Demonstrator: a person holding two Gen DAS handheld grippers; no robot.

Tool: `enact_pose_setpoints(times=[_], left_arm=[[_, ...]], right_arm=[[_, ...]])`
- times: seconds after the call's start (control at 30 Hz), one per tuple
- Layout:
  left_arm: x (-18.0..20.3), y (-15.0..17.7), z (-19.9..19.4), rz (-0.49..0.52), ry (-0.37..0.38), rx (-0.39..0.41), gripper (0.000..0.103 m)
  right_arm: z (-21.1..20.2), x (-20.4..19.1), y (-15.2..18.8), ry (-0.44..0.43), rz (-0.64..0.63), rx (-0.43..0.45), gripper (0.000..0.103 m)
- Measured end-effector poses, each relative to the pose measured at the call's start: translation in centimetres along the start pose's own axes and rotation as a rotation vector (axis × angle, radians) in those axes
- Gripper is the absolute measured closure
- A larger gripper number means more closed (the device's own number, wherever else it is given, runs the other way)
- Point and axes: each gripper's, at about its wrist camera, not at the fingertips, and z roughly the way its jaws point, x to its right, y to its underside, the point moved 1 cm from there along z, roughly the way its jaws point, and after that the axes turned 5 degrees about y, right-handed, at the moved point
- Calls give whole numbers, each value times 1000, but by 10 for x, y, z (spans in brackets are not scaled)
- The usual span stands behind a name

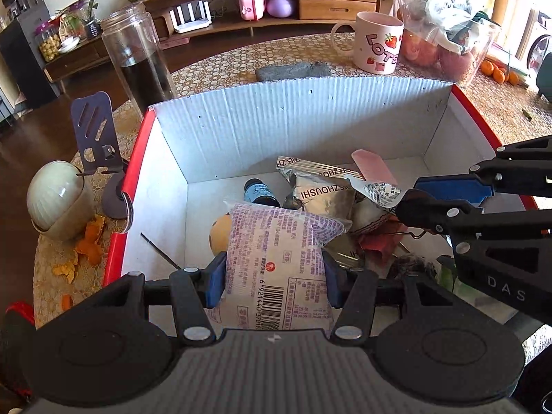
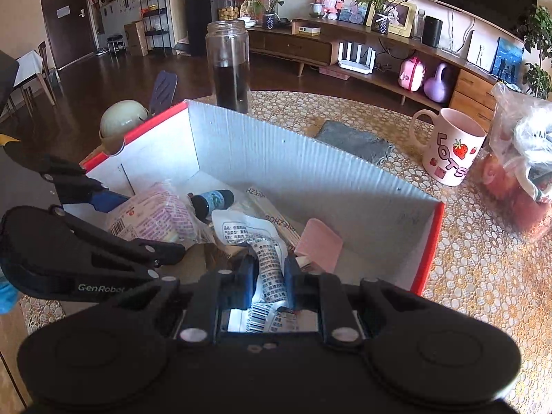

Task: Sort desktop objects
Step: 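Lower both items into the red box and open both tools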

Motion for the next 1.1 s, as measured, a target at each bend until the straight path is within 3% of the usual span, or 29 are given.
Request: enact_pose_setpoints(times=[0.2,0.33,0.4,0.63,0.77,0.93,1.0,1.1], left_arm=[[1,4,5,-1,19,-14,46],[2,7,3,-8,27,-7,39],[2,8,1,-7,22,-7,38],[1,13,-17,-12,13,14,37],[3,14,-33,-14,19,43,30],[7,15,-55,-14,26,84,27],[10,17,-63,-13,28,96,26],[13,22,-73,-9,23,109,25]], right_arm=[[-4,-3,1,-23,-27,-4,79],[-8,-4,1,-30,-38,2,77],[-11,-3,0,-41,-33,1,70],[-26,-2,4,-69,-37,5,67],[-43,0,6,-78,-47,23,49],[-67,1,10,-82,-67,49,49],[-76,2,13,-85,-62,57,37],[-88,3,16,-90,-60,75,36]])
